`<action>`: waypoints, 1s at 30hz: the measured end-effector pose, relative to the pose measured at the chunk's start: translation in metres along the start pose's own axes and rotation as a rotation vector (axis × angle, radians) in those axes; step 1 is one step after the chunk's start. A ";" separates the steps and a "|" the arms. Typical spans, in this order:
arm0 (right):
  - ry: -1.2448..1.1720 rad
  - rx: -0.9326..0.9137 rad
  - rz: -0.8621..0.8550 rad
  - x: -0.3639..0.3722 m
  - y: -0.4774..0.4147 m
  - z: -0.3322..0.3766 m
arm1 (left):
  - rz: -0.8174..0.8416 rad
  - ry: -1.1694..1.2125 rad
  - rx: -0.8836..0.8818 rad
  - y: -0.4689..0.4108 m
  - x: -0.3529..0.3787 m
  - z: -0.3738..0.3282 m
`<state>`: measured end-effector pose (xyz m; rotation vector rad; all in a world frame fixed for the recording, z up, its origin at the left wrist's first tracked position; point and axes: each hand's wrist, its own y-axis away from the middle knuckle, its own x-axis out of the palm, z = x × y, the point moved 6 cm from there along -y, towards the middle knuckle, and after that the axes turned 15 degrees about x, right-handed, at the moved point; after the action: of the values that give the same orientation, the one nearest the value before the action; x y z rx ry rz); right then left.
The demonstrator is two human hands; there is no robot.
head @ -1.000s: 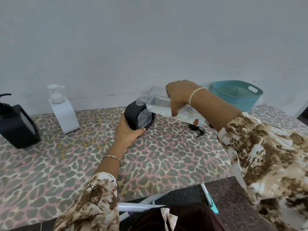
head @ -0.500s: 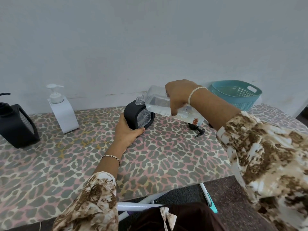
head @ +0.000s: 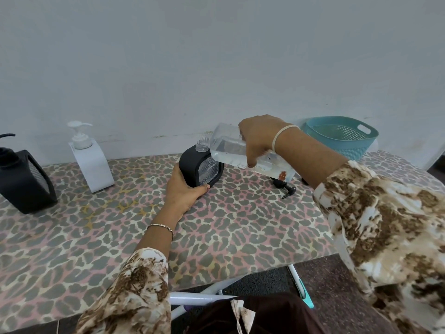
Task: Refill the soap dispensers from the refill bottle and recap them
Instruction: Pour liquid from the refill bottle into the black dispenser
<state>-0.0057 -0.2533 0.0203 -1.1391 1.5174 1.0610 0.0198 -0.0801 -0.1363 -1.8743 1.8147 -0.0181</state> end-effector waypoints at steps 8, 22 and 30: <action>-0.022 -0.005 -0.005 0.003 -0.003 -0.001 | -0.002 0.003 0.006 0.001 0.000 -0.004; -0.250 -0.037 -0.011 0.032 -0.002 -0.009 | -0.017 0.045 0.010 0.002 0.000 -0.003; -0.520 -0.024 -0.055 0.065 -0.003 -0.017 | -0.019 0.053 0.024 0.003 -0.001 -0.007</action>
<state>-0.0144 -0.2813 -0.0405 -0.8283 1.0586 1.2243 0.0146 -0.0815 -0.1314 -1.8901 1.8237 -0.0967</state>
